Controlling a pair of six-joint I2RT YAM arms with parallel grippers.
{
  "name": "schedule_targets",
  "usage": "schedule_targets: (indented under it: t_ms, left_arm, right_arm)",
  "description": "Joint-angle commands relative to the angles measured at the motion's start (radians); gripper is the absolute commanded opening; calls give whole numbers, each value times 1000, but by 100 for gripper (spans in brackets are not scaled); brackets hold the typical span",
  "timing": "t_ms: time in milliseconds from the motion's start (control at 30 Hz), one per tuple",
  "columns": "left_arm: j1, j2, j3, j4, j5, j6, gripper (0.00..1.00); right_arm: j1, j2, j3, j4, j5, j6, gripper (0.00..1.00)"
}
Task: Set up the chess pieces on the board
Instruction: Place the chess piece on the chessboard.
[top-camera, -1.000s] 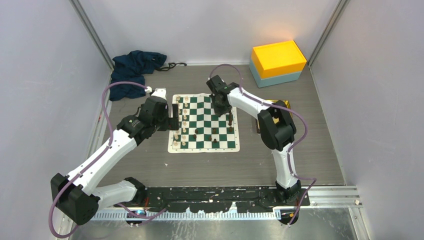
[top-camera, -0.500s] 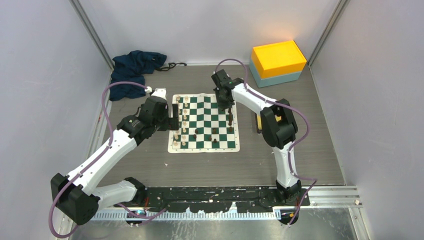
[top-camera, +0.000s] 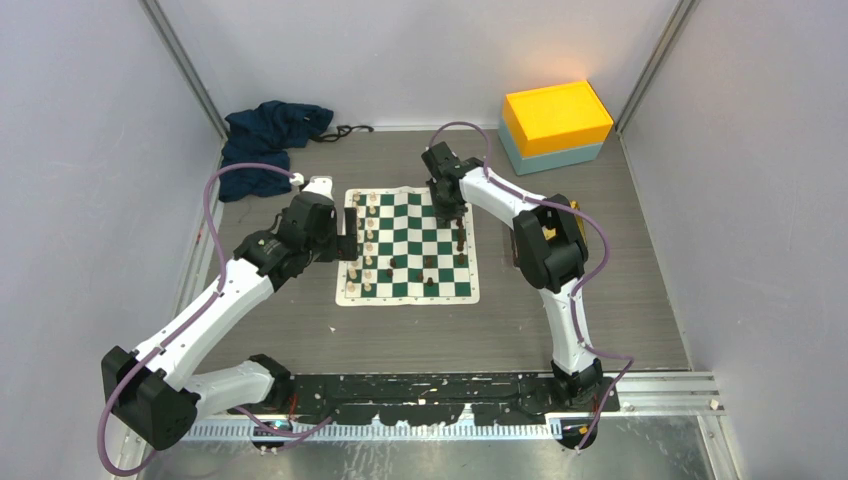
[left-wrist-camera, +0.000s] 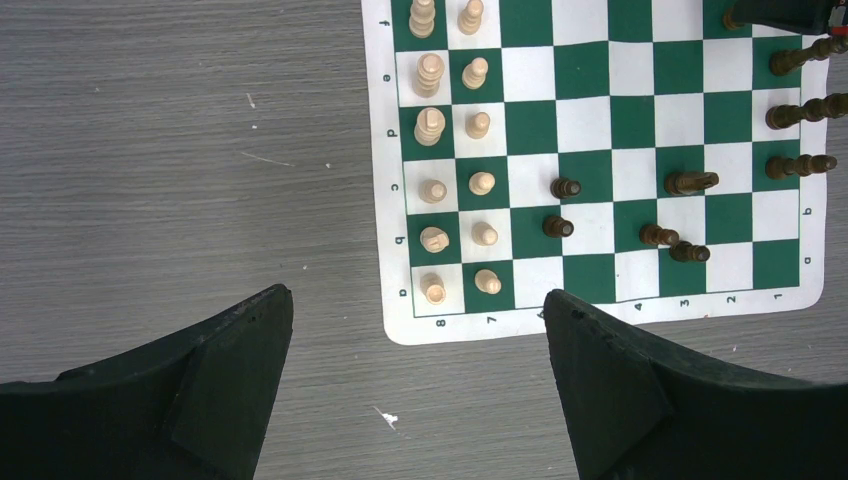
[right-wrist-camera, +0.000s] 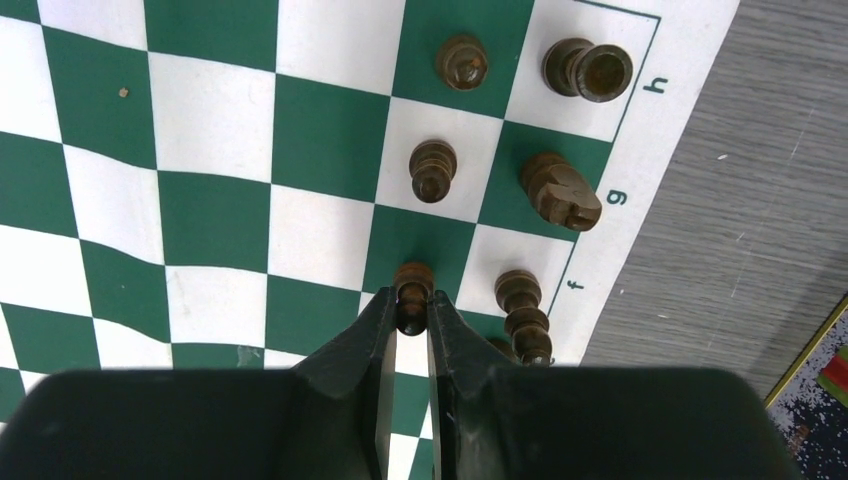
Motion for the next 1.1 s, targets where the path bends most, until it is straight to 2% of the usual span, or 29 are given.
schedule_targets:
  t_ms: [0, 467, 833, 1067]
  left_arm:
    - [5, -4, 16, 22, -8, 4, 96]
    - [6, 3, 13, 23, -9, 4, 96]
    - [5, 1, 9, 24, -6, 1, 96]
    - [6, -4, 7, 24, -5, 0, 96]
  right_arm:
    - [-5, 1, 51, 14, -4, -4, 5]
    - [-8, 13, 46, 12, -14, -2, 8]
    - [-8, 4, 46, 16, -16, -4, 35]
    - [-9, -6, 50, 18, -15, -5, 39]
